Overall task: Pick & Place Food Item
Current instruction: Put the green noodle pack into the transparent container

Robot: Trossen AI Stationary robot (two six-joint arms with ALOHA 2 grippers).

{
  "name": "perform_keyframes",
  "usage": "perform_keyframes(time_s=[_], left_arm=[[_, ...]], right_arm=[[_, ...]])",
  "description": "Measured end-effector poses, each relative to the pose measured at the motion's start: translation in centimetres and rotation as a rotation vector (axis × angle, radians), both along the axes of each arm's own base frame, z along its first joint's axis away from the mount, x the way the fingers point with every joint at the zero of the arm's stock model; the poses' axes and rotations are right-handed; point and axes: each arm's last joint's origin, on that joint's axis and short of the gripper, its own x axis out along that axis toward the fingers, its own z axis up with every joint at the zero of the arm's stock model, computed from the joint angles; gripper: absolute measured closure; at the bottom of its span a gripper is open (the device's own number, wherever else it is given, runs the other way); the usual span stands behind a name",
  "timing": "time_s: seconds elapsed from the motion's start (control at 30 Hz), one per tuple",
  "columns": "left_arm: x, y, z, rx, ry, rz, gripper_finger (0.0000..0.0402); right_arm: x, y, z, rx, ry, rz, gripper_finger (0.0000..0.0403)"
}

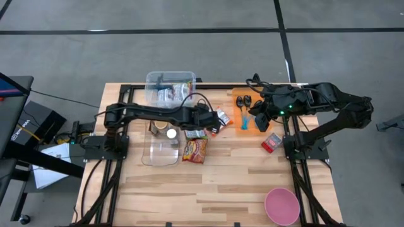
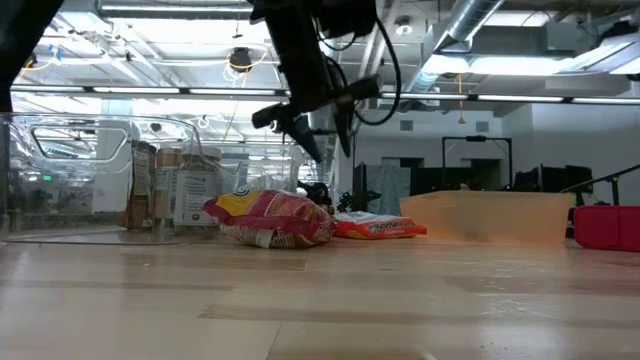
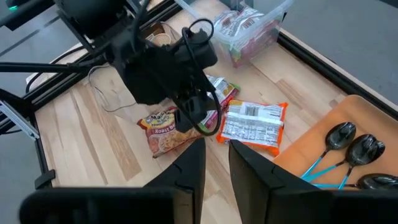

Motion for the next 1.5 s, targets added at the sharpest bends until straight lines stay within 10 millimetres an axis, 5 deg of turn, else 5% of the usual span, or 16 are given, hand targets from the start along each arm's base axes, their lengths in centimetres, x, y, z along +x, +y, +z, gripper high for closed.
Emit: perform_keyframes(time_s=[0.7,1.5], left_arm=[[-0.8,0.3,-3.7,-0.079,0.224,0.071,0.0196],[-0.8,0.8,-5.3,-0.152,0.294,0.051,0.0197]], right_arm=[[0.0,0.0,0.0,-0.047,0.019,0.048,0.0337],[-0.2,0.0,-0.2,-0.134,0.077,0.132,0.0337]])
